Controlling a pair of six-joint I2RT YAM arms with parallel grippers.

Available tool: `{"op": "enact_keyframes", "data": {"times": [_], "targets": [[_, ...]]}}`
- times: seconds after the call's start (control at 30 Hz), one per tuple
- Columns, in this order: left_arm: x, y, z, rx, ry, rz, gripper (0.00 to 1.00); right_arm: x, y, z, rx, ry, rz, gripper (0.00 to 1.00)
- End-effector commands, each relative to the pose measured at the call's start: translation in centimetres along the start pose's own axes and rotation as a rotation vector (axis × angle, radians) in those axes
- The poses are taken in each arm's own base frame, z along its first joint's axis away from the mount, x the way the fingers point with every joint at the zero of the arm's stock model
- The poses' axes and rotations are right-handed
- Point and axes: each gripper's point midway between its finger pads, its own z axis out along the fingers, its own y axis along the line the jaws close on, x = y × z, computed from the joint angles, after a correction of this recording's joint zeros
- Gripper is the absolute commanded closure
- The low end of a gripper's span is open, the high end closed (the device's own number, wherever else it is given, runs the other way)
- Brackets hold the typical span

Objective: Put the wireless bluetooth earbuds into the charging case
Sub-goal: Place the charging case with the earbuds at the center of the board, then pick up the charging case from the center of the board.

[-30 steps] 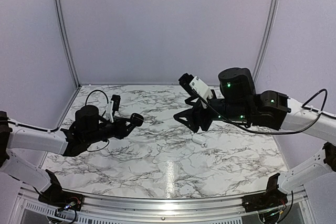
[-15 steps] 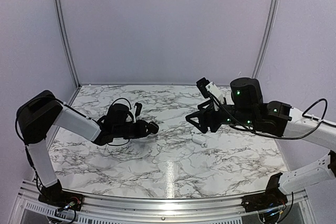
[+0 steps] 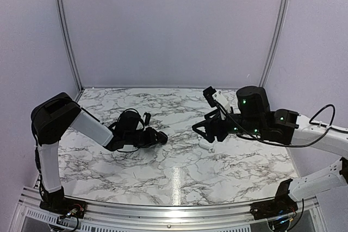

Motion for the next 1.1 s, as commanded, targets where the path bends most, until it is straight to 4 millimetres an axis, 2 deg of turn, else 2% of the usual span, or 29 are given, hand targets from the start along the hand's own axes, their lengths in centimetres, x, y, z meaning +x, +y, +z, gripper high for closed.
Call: {"op": "enact_keyframes", "data": {"times": [0.0,0.13,0.23,0.4,0.5,0.6,0.63,0.9,1.07], "targets": [[0.6,1.8,0.2,-0.092,0.019,-0.028,0.83,-0.4,-0.9,0.1,0.022,-0.017,0.021,0.24],[0.2,2.2,-0.9,-0.151,0.007,0.000,0.65,0.5,-3.6,0.4,0.080,0.027,0.060,0.25],[-0.3,2.1,-1.9,-0.182,-0.003,0.040,0.52,2.2,-6.3,1.0,0.144,0.098,0.084,0.27],[-1.2,1.4,-3.5,-0.202,-0.025,0.093,0.39,4.8,-9.9,2.5,0.227,0.204,0.112,0.30],[-2.2,0.0,-4.7,-0.182,-0.050,0.140,0.27,7.2,-11.0,4.2,0.239,0.293,0.082,0.31],[-3.4,-1.7,-6.3,-0.157,-0.099,0.205,0.05,10.1,-12.8,6.0,0.301,0.410,0.043,0.32],[-4.0,-2.5,-7.1,-0.144,-0.120,0.240,0.01,10.7,-13.1,6.5,0.302,0.435,0.017,0.32],[-5.9,-6.0,-11.2,-0.081,-0.234,0.392,0.01,13.0,-14.2,9.1,0.285,0.543,-0.035,0.33],[-6.6,-7.5,-13.5,-0.031,-0.320,0.449,0.01,15.5,-14.3,10.0,0.256,0.613,-0.045,0.33]]}}
